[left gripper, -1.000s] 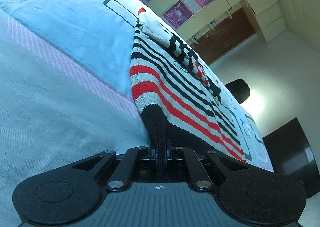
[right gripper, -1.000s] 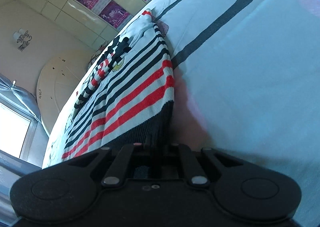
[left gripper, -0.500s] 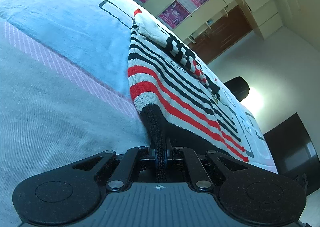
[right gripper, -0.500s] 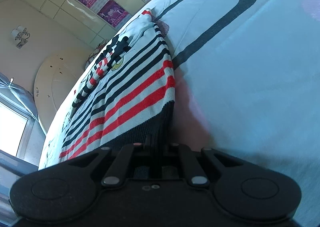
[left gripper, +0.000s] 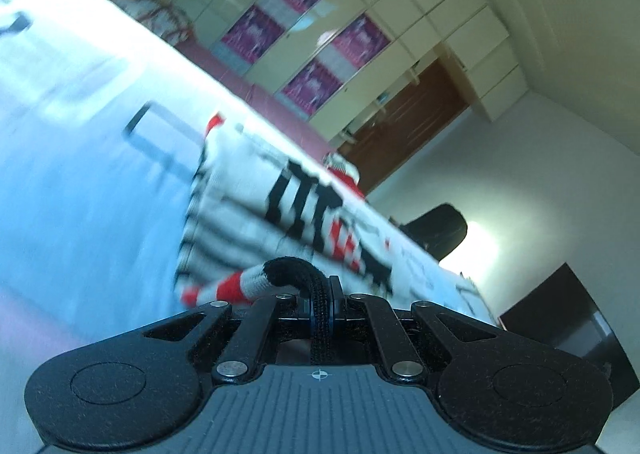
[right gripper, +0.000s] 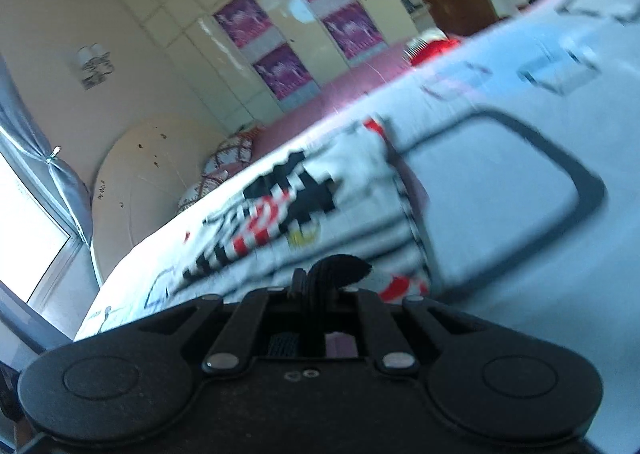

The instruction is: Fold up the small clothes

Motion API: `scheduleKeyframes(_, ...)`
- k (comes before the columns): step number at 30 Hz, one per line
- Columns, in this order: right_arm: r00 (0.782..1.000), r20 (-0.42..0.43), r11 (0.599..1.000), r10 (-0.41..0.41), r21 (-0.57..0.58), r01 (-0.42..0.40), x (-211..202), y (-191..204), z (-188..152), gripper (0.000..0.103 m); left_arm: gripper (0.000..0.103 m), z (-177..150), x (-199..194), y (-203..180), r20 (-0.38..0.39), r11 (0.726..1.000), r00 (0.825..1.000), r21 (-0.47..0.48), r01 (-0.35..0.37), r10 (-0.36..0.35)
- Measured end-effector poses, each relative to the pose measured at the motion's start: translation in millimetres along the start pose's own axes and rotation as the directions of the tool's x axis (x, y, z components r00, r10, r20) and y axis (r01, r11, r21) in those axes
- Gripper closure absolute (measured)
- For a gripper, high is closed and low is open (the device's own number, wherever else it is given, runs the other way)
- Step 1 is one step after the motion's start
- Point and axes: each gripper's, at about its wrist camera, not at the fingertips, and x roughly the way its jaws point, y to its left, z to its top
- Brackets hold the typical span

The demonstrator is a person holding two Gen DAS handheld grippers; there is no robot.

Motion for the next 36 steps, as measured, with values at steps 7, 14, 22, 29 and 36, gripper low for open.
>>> scheduleKeyframes(7,0.999,0.009,0.997,0.036,-0.062,-0.035,79.7,1.1,91.9,0.097,0.098,80.5,86.0,-7.8,0.056,1.000,0.998,0.024,0.004,-0.005)
scheduleKeyframes(14,0.994,-0.056,0.996,0.090,-0.009,-0.091,198.3,-22.8,155.7,0.096,0.098,139.1,192.2,17.1,0.011,0.995,0.996,0.024,-0.093,0.093)
scheduleKeyframes(22,0.999,-0.038,0.997,0.030,0.074,-0.027,304.5,-63.6,178.7,0.046,0.081,152.9,277.9,67.5,-0.010,0.977,0.980,-0.073,-0.199,0.199)
scheduleKeyframes(29,0.995,-0.071,0.996,0.070,-0.045,-0.073,306.1,-66.1,172.0,0.046,0.044,144.8,266.3,57.6,0.158,0.965,0.956,0.046,-0.257,0.248)
scheduleKeyframes(36,0.992,-0.128,0.980,0.008,-0.198,-0.033,326.2,-40.8,170.0,0.051,0.046,166.9,291.2,41.4,0.033,0.896,0.935,0.275,-0.349,0.354)
